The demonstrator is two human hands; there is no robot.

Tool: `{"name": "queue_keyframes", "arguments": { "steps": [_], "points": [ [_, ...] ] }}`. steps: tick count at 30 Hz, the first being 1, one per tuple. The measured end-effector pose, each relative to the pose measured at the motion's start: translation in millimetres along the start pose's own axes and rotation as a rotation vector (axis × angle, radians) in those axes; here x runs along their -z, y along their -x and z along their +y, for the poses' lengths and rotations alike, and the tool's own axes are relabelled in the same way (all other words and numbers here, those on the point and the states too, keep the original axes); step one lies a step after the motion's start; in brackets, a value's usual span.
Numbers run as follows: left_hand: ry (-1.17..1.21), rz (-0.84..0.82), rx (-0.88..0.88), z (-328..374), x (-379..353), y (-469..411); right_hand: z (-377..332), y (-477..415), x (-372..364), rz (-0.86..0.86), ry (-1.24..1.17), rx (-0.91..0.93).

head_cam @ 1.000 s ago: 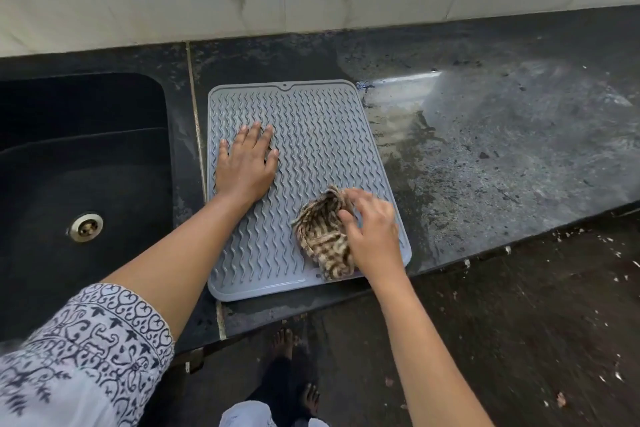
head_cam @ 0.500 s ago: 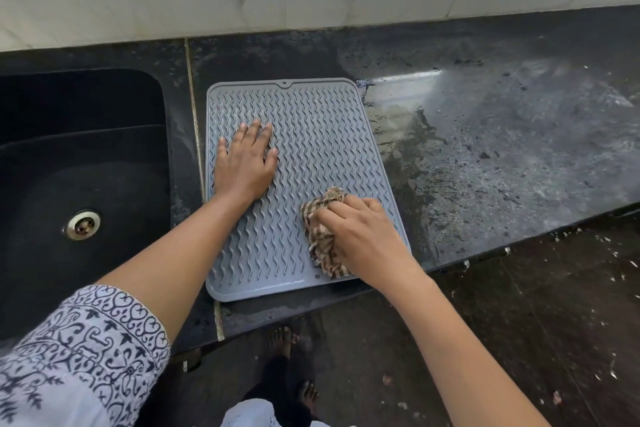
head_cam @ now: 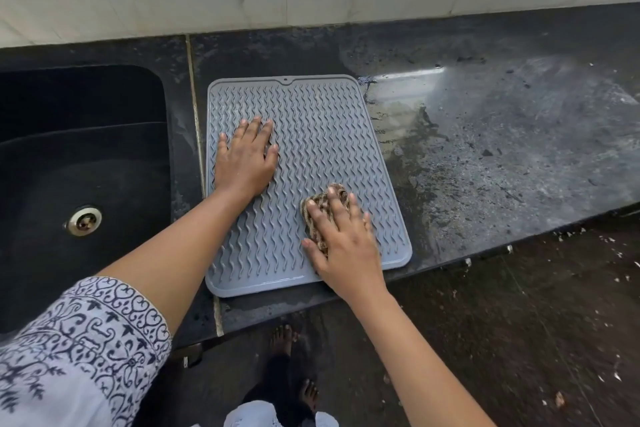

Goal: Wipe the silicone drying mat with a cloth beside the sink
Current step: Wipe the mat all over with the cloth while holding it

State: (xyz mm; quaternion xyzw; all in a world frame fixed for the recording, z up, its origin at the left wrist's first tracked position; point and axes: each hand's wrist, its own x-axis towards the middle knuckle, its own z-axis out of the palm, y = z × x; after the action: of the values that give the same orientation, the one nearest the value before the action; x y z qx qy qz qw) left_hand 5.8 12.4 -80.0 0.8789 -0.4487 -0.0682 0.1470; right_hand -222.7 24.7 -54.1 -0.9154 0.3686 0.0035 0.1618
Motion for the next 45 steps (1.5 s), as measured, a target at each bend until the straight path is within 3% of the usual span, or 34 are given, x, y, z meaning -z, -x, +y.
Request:
{"name": "queue_keyframes", "arguments": {
  "steps": [3,7,10,13,15,19,25,28,30,34,39,43,45],
  "points": [
    [0.003,-0.007,0.004,0.4,1.1,0.1,-2.1,17.9,-0.5,0.077,0.003,-0.023],
    [0.003,-0.008,0.006,0.8,2.4,1.0,-18.3,55.7,25.2,-0.031,0.083,-0.026],
    [0.004,-0.004,0.007,0.9,2.3,0.5,-13.9,52.5,53.3,-0.074,-0.209,-0.089],
    [0.015,-0.007,0.013,1.1,0.8,-0.7,-19.7,4.3,58.6,0.17,-0.351,-0.147],
    [0.016,0.003,0.015,0.2,0.2,-1.1,-27.7,-30.7,38.8,0.223,-0.235,-0.144],
    [0.015,0.004,0.02,0.1,0.2,-1.7,-25.6,-38.7,4.5,0.091,0.067,-0.124],
    [0.006,-0.002,0.015,0.8,1.6,-0.9,-27.5,51.9,13.7,-0.025,0.174,-0.084],
    [-0.001,-0.022,0.008,0.1,1.7,1.2,-24.3,59.7,39.6,-0.187,0.02,-0.086],
    [0.02,-0.043,0.002,0.0,2.9,2.6,-27.4,43.9,73.7,-0.217,-0.166,-0.182],
    [0.095,-0.008,-0.034,-6.3,23.0,-17.1,-35.9,-27.6,101.4,0.016,-0.403,-0.298],
    [0.087,0.045,-0.117,-24.3,43.4,-62.3,-48.7,-161.4,82.4,0.257,-0.336,-0.226],
    [-0.027,-0.044,-0.16,-37.0,37.7,-92.4,-42.7,-228.2,31.0,0.143,-0.165,-0.127],
    [-0.035,-0.104,-0.135,-43.5,29.5,-97.1,-36.7,-237.9,13.8,0.198,-0.134,-0.102]
  ]
}}
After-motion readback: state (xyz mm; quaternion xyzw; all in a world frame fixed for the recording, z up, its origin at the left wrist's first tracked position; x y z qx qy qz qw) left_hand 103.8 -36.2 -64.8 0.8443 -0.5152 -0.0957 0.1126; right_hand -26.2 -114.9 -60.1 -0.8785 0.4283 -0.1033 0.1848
